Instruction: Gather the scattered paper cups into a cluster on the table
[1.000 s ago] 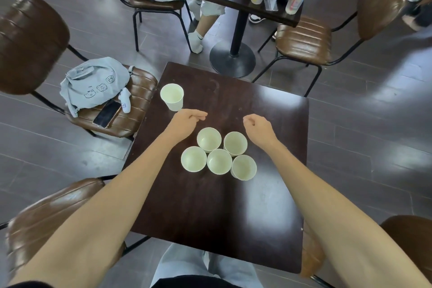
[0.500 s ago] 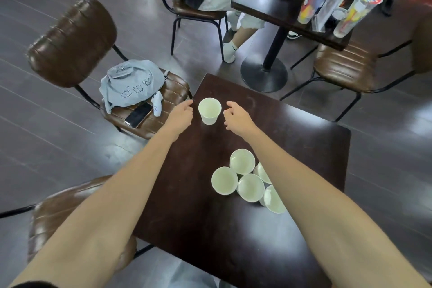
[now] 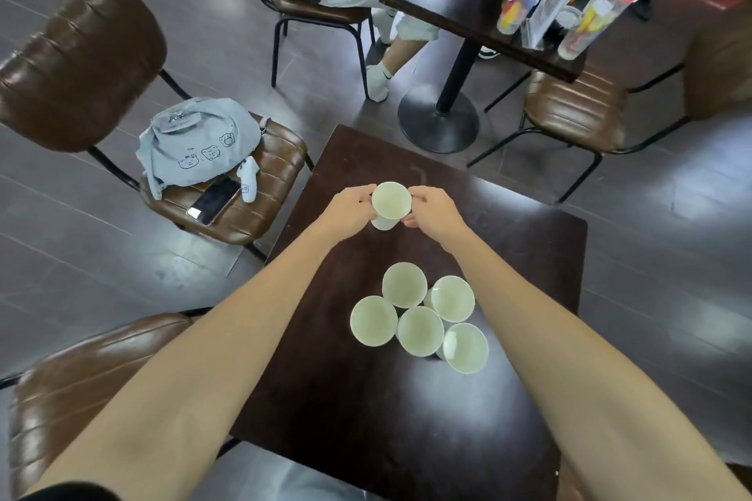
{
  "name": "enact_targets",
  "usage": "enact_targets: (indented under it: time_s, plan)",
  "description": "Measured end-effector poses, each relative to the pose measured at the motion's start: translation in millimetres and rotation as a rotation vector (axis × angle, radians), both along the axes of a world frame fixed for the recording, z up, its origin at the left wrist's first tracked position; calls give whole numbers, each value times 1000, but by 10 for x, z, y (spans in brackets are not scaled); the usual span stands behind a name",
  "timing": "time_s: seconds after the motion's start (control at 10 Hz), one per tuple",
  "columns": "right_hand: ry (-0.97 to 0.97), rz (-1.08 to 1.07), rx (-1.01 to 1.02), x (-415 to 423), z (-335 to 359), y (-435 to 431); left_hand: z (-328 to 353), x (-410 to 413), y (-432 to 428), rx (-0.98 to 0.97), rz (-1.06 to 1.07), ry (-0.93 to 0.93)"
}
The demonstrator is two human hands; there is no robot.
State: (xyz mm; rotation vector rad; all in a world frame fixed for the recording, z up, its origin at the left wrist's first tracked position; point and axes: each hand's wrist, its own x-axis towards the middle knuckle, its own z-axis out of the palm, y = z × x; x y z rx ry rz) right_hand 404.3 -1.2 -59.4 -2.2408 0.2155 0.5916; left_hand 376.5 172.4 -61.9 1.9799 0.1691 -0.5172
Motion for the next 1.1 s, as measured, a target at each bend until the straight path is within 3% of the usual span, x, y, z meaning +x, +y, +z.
enact_targets:
  time_s: [0.2,0.4,1.1]
  plan:
    - [-38,-59,-48,-182,24,-545,78,-12,-424,104,-160,-42]
    - [-74,13,-81,-428,82,-812,172,-56,-614,269,-385,-89]
    - [-12,34,-143,-752,196,-888,230,-362,-692,315,-419,-9]
